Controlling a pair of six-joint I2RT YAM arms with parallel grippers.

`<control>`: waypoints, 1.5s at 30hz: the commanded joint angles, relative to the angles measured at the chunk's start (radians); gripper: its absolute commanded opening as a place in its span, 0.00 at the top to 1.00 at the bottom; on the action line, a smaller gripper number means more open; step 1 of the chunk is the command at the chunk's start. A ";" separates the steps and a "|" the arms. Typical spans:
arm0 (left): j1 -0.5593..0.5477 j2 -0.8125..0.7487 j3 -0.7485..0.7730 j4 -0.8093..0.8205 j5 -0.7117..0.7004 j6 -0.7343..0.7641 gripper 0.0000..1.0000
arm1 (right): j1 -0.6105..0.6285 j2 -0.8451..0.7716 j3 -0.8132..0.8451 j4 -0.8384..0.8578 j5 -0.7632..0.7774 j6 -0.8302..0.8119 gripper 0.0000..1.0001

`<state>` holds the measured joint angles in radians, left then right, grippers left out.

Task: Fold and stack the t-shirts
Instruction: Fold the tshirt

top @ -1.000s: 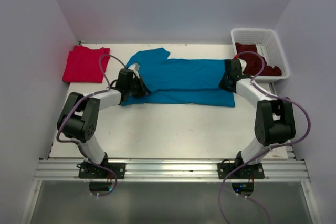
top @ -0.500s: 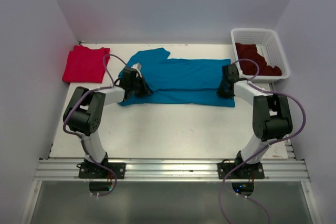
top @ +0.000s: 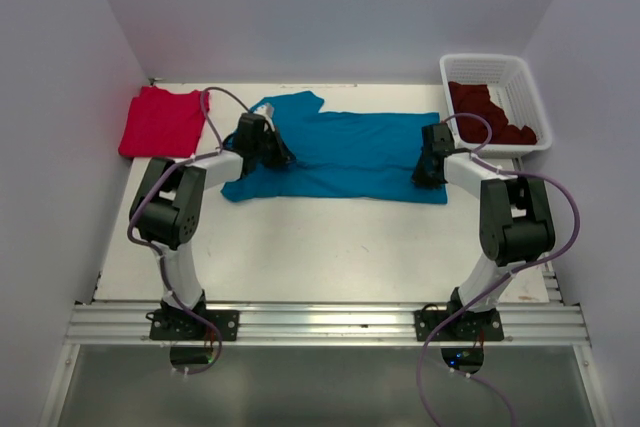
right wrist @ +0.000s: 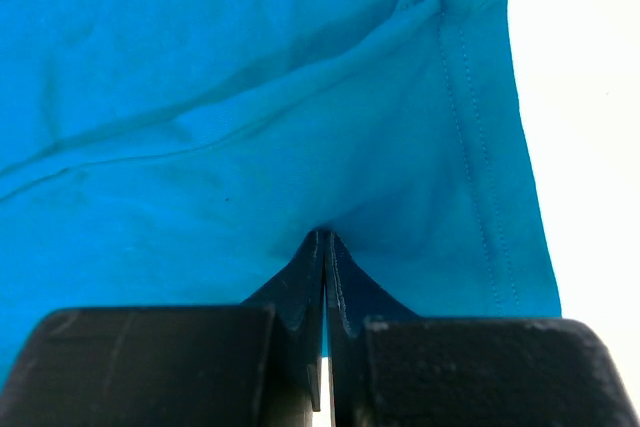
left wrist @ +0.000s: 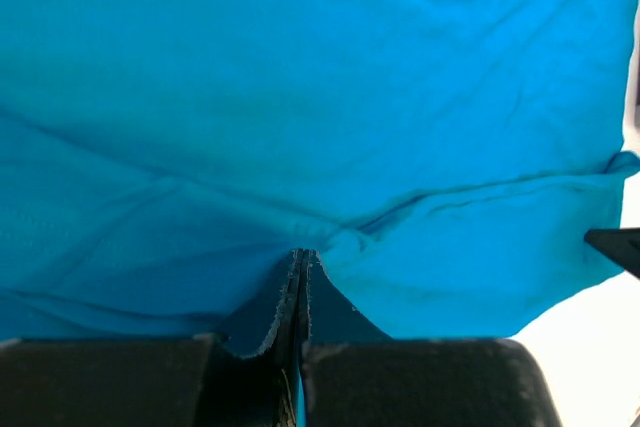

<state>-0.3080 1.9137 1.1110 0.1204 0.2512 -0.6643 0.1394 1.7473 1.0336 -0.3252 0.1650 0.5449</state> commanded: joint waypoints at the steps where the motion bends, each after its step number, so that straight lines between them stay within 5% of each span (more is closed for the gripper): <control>1: 0.004 0.007 0.113 -0.031 -0.033 0.055 1.00 | 0.005 0.001 0.026 0.011 0.002 -0.008 1.00; 11: 0.040 0.171 0.424 -0.192 0.014 0.100 1.00 | 0.006 -0.017 0.020 0.003 0.021 -0.019 1.00; 12: 0.038 0.151 0.412 -0.192 0.013 0.103 0.90 | 0.005 -0.019 0.017 0.003 0.024 -0.019 1.00; 14: 0.024 0.075 0.351 -0.228 -0.035 0.121 0.44 | 0.005 -0.020 0.017 0.003 0.027 -0.019 1.00; 17: 0.010 -0.007 0.274 -0.327 -0.111 0.158 0.30 | 0.005 -0.020 0.017 0.005 0.024 -0.019 1.00; 22: 0.010 -0.090 0.139 -0.403 -0.161 0.201 0.32 | 0.005 0.003 0.020 0.009 0.019 -0.016 1.00; 26: 0.009 -0.111 0.064 -0.366 -0.121 0.204 0.58 | 0.005 0.009 0.017 0.012 0.019 -0.013 1.00; 29: 0.007 -0.099 0.035 -0.341 -0.092 0.201 0.64 | 0.005 0.003 0.013 0.012 0.021 -0.011 1.00; 45: 0.006 -0.056 0.003 -0.239 -0.073 0.134 0.75 | 0.005 -0.006 0.014 0.008 0.028 -0.019 1.00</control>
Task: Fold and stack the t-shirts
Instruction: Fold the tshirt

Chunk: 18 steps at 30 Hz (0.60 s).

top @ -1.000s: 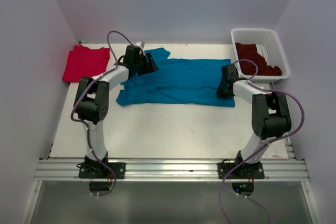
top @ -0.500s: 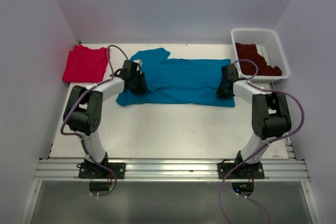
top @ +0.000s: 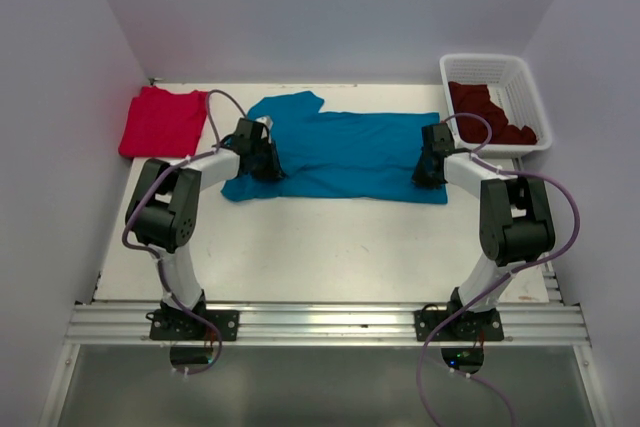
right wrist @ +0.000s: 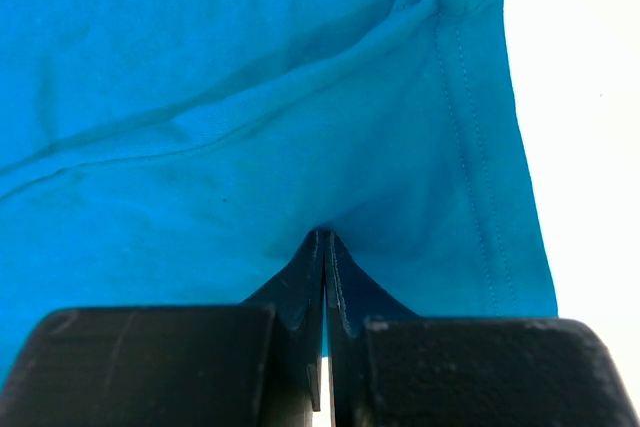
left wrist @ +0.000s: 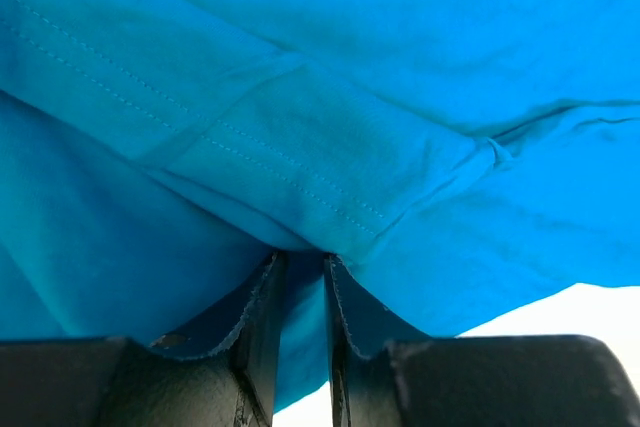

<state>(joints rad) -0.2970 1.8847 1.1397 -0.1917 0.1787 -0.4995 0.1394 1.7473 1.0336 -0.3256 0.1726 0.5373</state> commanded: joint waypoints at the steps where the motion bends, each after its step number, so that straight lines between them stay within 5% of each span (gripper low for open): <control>1: -0.005 -0.039 -0.034 0.086 -0.004 -0.037 0.75 | 0.006 -0.006 0.014 0.007 0.021 -0.011 1.00; 18: -0.005 -0.085 -0.084 0.175 -0.013 -0.094 0.77 | 0.005 -0.002 0.014 0.008 0.019 -0.016 1.00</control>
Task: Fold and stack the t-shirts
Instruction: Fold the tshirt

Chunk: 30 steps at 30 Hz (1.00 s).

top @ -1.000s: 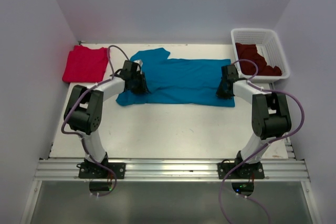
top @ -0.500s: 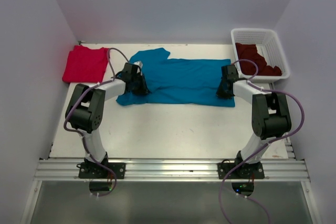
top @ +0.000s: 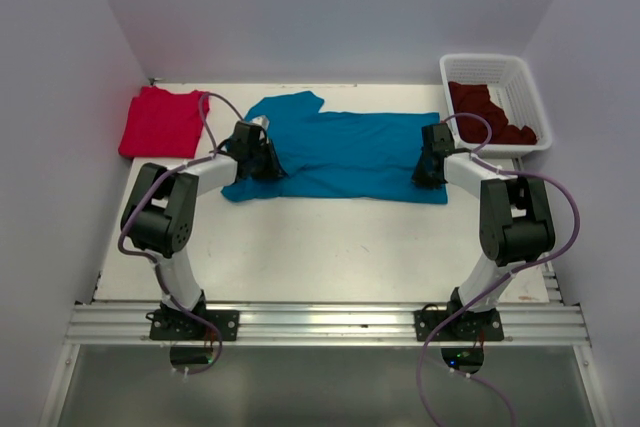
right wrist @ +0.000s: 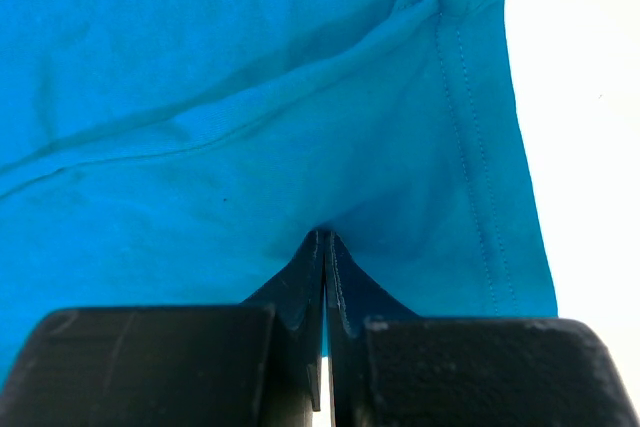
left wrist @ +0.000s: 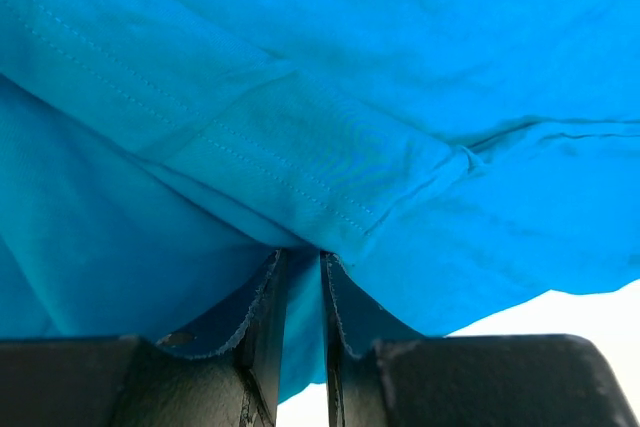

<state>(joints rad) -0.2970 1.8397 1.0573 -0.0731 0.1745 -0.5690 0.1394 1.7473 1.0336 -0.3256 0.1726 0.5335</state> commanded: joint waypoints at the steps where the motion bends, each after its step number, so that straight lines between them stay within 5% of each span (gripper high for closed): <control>1: -0.005 -0.040 -0.002 0.096 -0.009 -0.026 0.77 | 0.005 -0.002 0.014 0.008 0.021 -0.012 1.00; 20: -0.004 0.058 0.039 0.187 0.013 -0.069 0.80 | 0.006 0.000 0.016 0.005 0.021 -0.018 1.00; 25: -0.004 0.061 0.084 0.194 0.008 -0.068 0.99 | 0.005 0.000 0.016 0.002 0.021 -0.020 1.00; 30: -0.005 0.085 0.148 0.177 0.000 -0.054 1.00 | 0.006 0.000 0.016 0.003 0.022 -0.018 1.00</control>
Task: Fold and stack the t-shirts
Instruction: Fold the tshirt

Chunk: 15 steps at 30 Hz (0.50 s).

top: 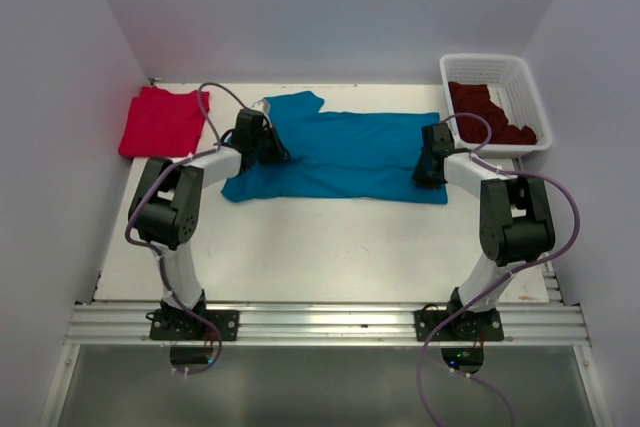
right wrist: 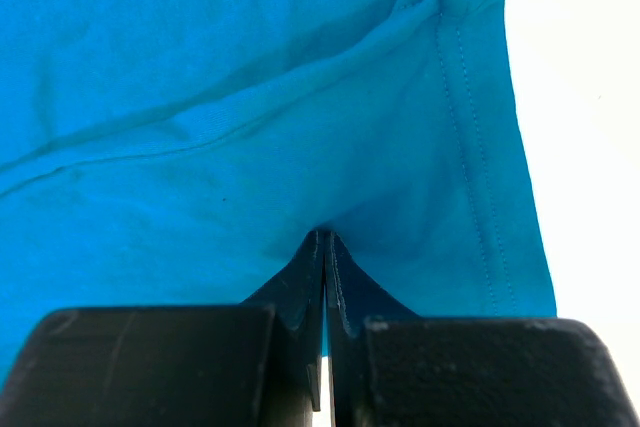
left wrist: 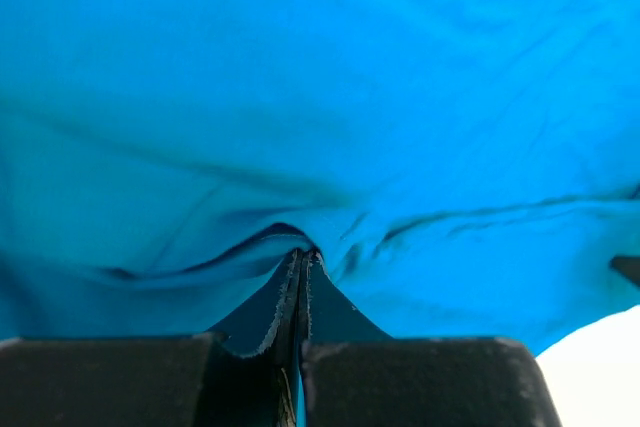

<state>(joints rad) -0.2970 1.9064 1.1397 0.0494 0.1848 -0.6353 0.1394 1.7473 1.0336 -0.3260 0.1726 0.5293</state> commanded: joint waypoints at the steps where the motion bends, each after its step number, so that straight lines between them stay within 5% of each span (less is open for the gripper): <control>1: -0.004 0.023 0.092 0.050 -0.011 0.016 1.00 | 0.005 -0.002 0.016 0.004 0.022 -0.015 1.00; 15: 0.001 0.204 0.345 -0.029 0.025 0.060 1.00 | 0.005 0.001 0.014 0.002 0.022 -0.017 1.00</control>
<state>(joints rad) -0.2970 2.0808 1.4063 0.0280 0.1936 -0.6128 0.1394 1.7473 1.0336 -0.3264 0.1726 0.5247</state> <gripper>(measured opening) 0.005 0.008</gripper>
